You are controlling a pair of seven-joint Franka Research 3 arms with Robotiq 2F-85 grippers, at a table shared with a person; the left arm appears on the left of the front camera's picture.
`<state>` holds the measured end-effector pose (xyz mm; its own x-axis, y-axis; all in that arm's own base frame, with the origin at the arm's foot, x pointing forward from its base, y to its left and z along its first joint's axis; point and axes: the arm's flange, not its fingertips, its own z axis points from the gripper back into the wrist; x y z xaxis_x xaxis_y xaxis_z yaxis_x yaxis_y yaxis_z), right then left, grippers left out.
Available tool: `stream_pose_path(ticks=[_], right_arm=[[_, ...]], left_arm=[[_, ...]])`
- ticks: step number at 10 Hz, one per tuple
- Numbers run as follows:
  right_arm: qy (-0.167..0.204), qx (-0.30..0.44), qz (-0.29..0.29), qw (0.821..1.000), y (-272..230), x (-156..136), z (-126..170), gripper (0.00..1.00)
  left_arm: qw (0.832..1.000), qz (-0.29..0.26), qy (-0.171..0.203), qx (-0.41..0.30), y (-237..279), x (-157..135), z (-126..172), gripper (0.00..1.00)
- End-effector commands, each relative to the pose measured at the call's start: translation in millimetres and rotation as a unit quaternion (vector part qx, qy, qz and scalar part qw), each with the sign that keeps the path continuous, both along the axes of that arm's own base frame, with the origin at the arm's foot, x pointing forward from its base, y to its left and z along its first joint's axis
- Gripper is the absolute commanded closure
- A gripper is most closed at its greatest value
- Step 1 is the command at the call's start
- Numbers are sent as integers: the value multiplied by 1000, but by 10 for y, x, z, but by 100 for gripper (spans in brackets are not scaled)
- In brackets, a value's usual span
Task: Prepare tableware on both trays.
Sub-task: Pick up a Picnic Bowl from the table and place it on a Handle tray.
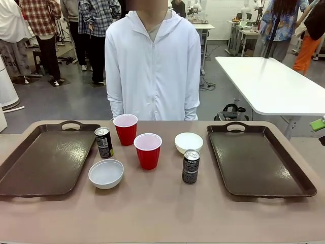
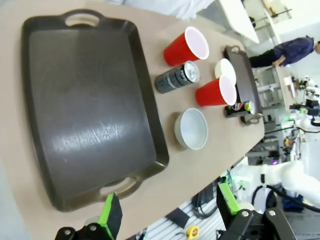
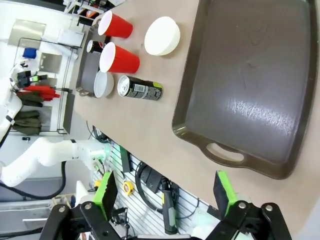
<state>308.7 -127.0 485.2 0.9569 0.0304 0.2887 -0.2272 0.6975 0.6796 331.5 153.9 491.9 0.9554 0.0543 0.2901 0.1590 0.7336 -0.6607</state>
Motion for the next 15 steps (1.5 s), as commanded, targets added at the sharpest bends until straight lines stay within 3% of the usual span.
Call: stream_pose_path(ticks=[1,13,15], right_arm=[[0,4,0,1000,-9,-1,-2,0],[0,4,0,1000,-9,-1,-2,0],[0,4,0,1000,-9,-1,-2,0]], left_arm=[[1000,-4,-1,2,26,-8,-4,0],[1000,-4,-1,2,26,-8,-4,0],[1000,15,20,7,8,36,81,0]])
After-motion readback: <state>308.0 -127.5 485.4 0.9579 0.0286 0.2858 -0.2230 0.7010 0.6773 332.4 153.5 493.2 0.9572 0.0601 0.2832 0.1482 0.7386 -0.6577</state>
